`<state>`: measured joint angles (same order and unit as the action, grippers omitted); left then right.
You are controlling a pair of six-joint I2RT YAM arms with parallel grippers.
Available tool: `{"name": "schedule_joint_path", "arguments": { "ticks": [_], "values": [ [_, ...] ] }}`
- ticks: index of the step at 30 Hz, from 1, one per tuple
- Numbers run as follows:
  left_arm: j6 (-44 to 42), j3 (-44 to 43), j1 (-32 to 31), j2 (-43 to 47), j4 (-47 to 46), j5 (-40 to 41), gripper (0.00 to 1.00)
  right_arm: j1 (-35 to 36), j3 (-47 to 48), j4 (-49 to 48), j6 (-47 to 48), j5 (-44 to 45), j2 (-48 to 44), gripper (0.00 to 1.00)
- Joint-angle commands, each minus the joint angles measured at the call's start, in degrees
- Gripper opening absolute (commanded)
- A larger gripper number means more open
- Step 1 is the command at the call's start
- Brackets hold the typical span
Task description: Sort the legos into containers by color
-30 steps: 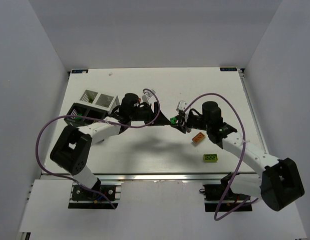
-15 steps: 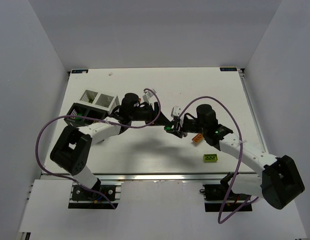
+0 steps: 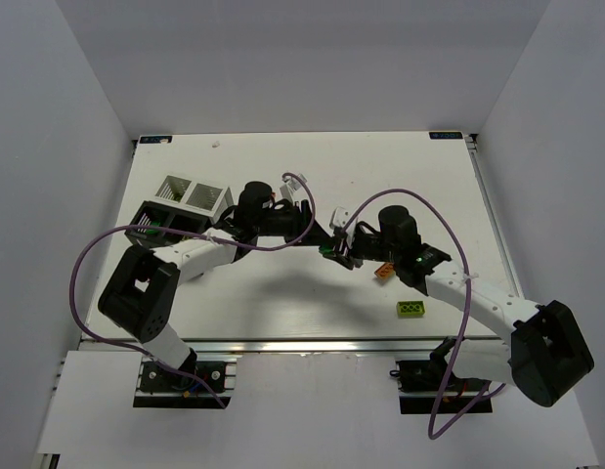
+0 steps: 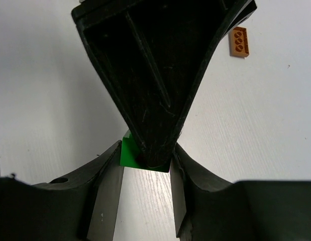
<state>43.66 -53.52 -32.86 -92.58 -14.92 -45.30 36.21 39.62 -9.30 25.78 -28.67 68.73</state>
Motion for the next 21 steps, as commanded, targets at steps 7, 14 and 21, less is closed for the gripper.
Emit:
{"name": "schedule_joint_path", "arguments": {
  "ticks": [7, 14, 21],
  "values": [
    [-2.7, -3.26, -1.33, 0.11, 3.84, -1.64, 0.6, 0.27, 0.64, -6.78, -1.43, 7.04, 0.0, 0.0],
    [-3.23, -3.44, -1.33, -0.15, 4.37, -1.81, 0.52, 0.27, 0.73, -6.34, -1.61, 5.38, 0.35, 0.0],
    [-4.02, -4.22, -1.33, -0.33, 5.68, -2.6, 0.1, 0.18, 1.25, -5.82, -1.61, 5.38, 0.7, 0.12]
  ]
}}
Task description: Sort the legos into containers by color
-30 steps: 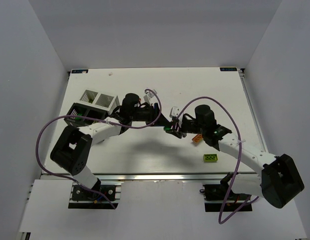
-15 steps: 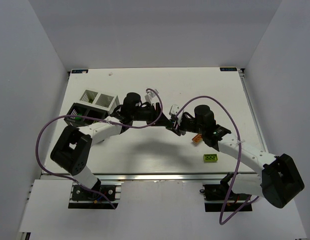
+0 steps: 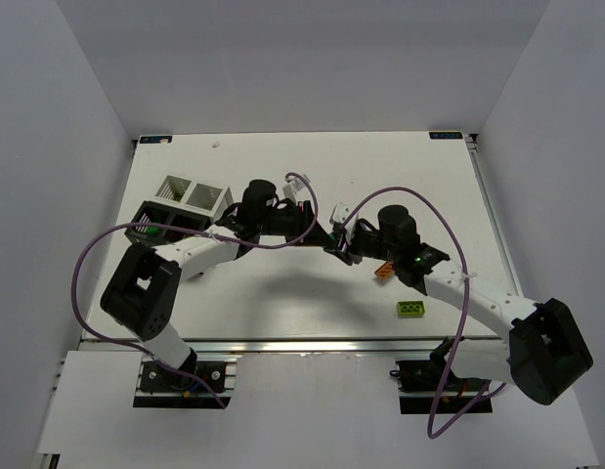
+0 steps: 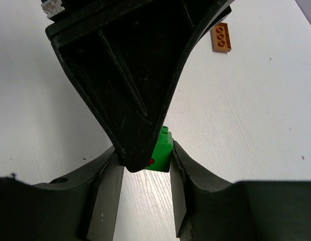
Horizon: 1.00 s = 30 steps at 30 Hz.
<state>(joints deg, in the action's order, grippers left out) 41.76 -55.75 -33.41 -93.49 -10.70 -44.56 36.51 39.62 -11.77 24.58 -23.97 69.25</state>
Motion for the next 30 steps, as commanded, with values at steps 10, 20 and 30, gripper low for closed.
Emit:
{"name": "schedule_joint_path", "arguments": {
  "ticks": [10, 20, 30],
  "values": [
    [-11.95, -8.49, 6.24, 6.21, 21.03, 10.87, 0.0, -0.04, 1.69, -2.82, -0.59, 3.75, -1.05, 0.89],
    [-17.76, -12.1, 25.84, 19.48, 33.28, 36.8, 0.0, -0.04, 3.98, 4.02, 1.0, -2.66, -3.77, 0.58],
    [-21.8, -6.92, 41.3, 24.15, 37.42, 54.22, 0.0, -0.21, 4.51, 7.55, -0.85, -7.06, -9.05, 0.0]
  ]
}}
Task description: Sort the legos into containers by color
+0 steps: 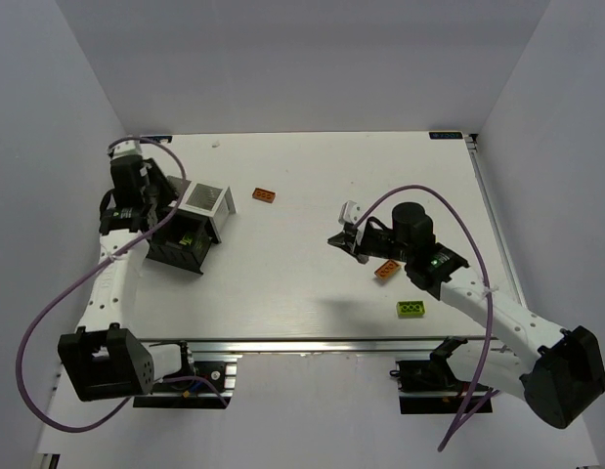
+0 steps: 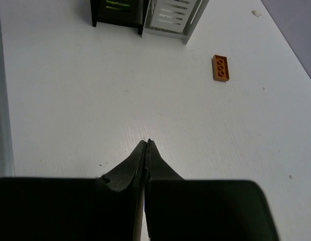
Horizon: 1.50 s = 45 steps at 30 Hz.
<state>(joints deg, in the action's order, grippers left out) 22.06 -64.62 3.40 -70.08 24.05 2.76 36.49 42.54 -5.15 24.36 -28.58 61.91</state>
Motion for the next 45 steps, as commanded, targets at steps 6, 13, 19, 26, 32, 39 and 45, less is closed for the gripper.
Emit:
{"name": "schedule_joint_path", "arguments": {
  "ticks": [6, 13, 19, 26, 32, 39, 45],
  "values": [
    [-1.5, 1.43, 10.82, -1.54, 1.27, 6.12, 0.0, -1.59, 1.05, 1.02, -1.77, -4.82, -3.55, 0.0],
    [-0.97, 2.48, 13.12, -5.23, -0.23, 3.13, 0.1, -3.0, 0.96, 1.19, -2.56, -6.49, -5.13, 0.0],
    [-0.36, 3.1, 14.44, -7.61, -1.03, -0.13, 0.28, -4.67, 0.87, 1.81, -3.09, -7.98, -6.1, 0.0],
    [-0.09, 3.89, 14.44, -6.82, -0.85, 0.05, 0.53, -7.04, 0.7, 2.25, -3.88, -9.91, -7.07, 0.0],
    [0.08, 4.15, 14.44, -5.85, -0.85, -0.74, 0.59, -8.54, 0.87, 2.51, -4.14, -10.62, -6.89, 0.01],
    [0.61, 5.73, 14.36, -1.64, -4.26, -12.31, 0.62, -9.68, 1.58, 4.61, -1.35, -8.34, -5.84, 0.39],
    [5.7, 9.77, 8.04, -0.05, -17.8, -38.84, 0.75, -11.52, 4.38, 11.03, -1.67, -1.67, 2.76, 0.89]
  ]
}}
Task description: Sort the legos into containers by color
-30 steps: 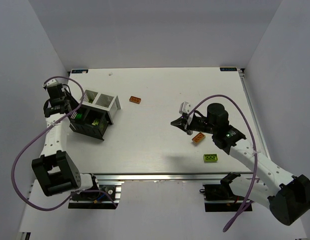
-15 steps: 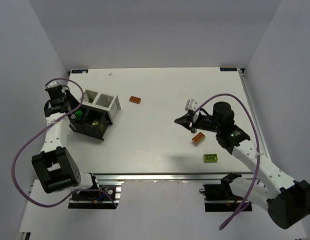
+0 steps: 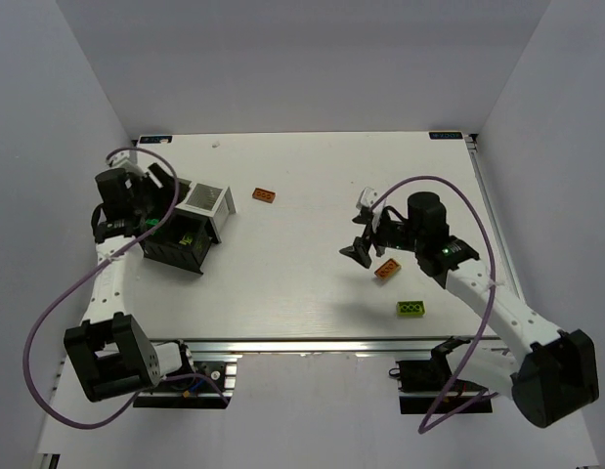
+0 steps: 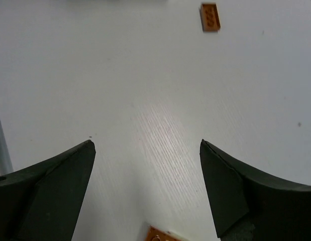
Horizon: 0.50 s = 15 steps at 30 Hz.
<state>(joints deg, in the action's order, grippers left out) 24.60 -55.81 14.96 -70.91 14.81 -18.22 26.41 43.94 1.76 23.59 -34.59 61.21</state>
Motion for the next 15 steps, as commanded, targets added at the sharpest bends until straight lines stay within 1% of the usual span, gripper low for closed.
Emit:
{"name": "schedule_joint_path", "arguments": {
  "ticks": [1, 3, 4, 5, 6, 7, 8, 9, 10, 11, 12, 13, 14, 15],
  "values": [
    [3.43, 1.05, -5.97, 0.43, -9.09, -18.86, 0.75, -2.24, 4.56, 5.0, -1.27, 6.18, 6.61, 0.89],
    [2.74, 1.4, -8.62, 0.78, -9.45, -19.22, 0.76, -3.29, 5.97, 7.98, -1.27, 6.47, 9.18, 0.89],
    [2.56, 1.76, -11.33, 1.13, -9.53, -19.22, 0.76, -4.08, 6.59, 9.13, 0.47, 6.2, 10.93, 0.89],
    [2.12, 2.02, -12.58, 1.83, -9.62, -19.22, 0.76, -4.26, 7.99, 10.44, 2.49, 6.03, 11.64, 0.89],
    [1.94, 2.28, -13.72, 2.18, -9.62, -18.96, 0.76, -4.35, 8.87, 14.98, 5.82, 5.33, 12.26, 0.89],
    [1.86, 2.98, -14.51, 2.71, -9.71, -18.0, 0.78, -4.7, 9.92, 18.42, 10.29, 2.8, 13.31, 0.89],
    [1.42, 3.08, -17.74, 3.41, -9.1, -17.3, 0.78, -4.88, 11.85, 22.02, 21.03, 1.55, 13.93, 0.87],
    [1.33, 3.34, -18.82, 3.76, -9.01, -16.07, 0.78, -5.14, 12.48, 28.41, 26.54, -0.46, 14.81, 0.77],
    [1.15, 3.51, -19.7, 4.11, -8.83, -15.28, 0.78, -5.75, 12.83, 31.17, 31.99, -1.09, 15.16, 0.71],
    [1.06, 3.69, -21.36, 4.29, -8.57, -14.4, 0.78, -6.02, 12.92, 33.46, 43.09, -1.62, 15.34, 0.68],
    [0.98, 3.69, -22.07, 4.64, -8.13, -13.52, 0.78, -6.28, 11.62, 35.66, 49.47, -2.06, 15.34, 0.65],
    [0.89, 3.61, -23.21, 4.73, -7.78, -11.94, 0.79, -6.9, 10.21, 39.08, 56.32, -1.8, 14.91, 0.65],
    [0.89, 3.6, -23.66, 4.73, -6.99, -11.41, 0.79, -7.08, 8.2, 38.76, 67.78, -0.75, 14.21, 0.66],
    [0.98, 3.52, -24.1, 4.82, -6.81, -11.05, 0.79, -7.17, 2.78, 36.58, 71.2, 1.08, 12.37, 0.72]
  ]
}}
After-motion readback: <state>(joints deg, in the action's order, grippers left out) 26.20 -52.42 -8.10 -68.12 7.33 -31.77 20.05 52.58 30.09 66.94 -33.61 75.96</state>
